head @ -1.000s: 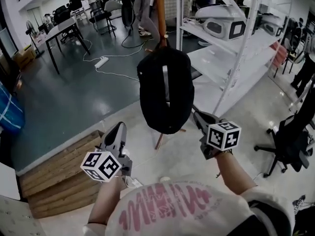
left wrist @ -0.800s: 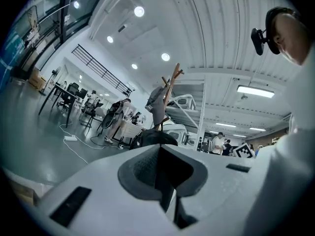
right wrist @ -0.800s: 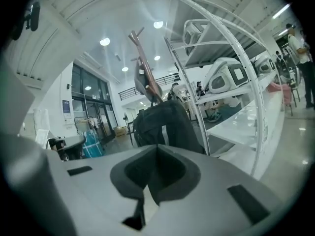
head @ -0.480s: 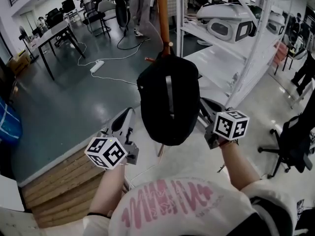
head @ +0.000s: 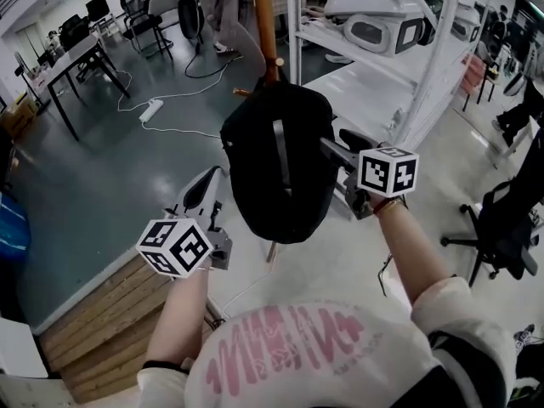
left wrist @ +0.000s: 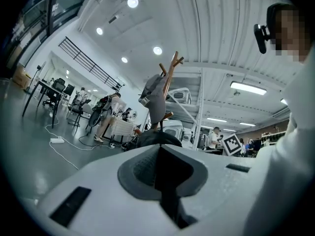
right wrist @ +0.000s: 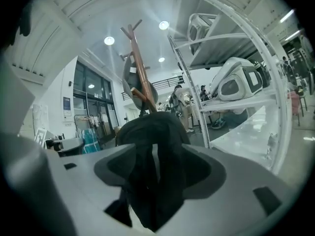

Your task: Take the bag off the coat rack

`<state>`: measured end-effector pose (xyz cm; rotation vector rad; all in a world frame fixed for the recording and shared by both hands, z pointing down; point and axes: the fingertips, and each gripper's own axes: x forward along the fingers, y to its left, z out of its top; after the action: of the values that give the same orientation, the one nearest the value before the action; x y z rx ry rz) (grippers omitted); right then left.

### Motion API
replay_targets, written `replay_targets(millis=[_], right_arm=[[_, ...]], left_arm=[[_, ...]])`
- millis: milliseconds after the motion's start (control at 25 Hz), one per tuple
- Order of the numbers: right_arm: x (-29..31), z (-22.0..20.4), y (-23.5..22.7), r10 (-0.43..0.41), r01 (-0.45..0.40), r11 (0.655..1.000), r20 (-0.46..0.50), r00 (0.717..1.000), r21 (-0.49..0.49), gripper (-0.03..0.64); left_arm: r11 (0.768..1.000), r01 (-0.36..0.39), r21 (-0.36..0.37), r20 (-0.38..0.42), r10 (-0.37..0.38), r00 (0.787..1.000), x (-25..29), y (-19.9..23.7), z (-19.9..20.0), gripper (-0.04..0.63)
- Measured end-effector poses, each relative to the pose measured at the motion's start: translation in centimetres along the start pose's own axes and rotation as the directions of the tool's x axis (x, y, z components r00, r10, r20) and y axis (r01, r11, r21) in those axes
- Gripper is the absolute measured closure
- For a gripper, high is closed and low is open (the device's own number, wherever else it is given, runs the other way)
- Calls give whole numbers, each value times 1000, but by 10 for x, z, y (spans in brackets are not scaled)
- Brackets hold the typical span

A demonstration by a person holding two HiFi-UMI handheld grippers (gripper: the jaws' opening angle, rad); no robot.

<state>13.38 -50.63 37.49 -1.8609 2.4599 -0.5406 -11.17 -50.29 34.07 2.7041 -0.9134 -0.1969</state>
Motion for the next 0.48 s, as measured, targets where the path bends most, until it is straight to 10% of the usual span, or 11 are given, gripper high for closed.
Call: replay_targets(millis=[160, 480], right_arm=[[20, 5, -16, 4, -6, 998, -32, 999, -59, 193], [68, 4, -27, 51, -62, 982, -67, 996, -181, 164]], left_arm=[[999, -4, -32, -20, 3, 1000, 2, 5, -11, 592], [999, -27, -43, -62, 25, 998, 1, 12, -24, 592]])
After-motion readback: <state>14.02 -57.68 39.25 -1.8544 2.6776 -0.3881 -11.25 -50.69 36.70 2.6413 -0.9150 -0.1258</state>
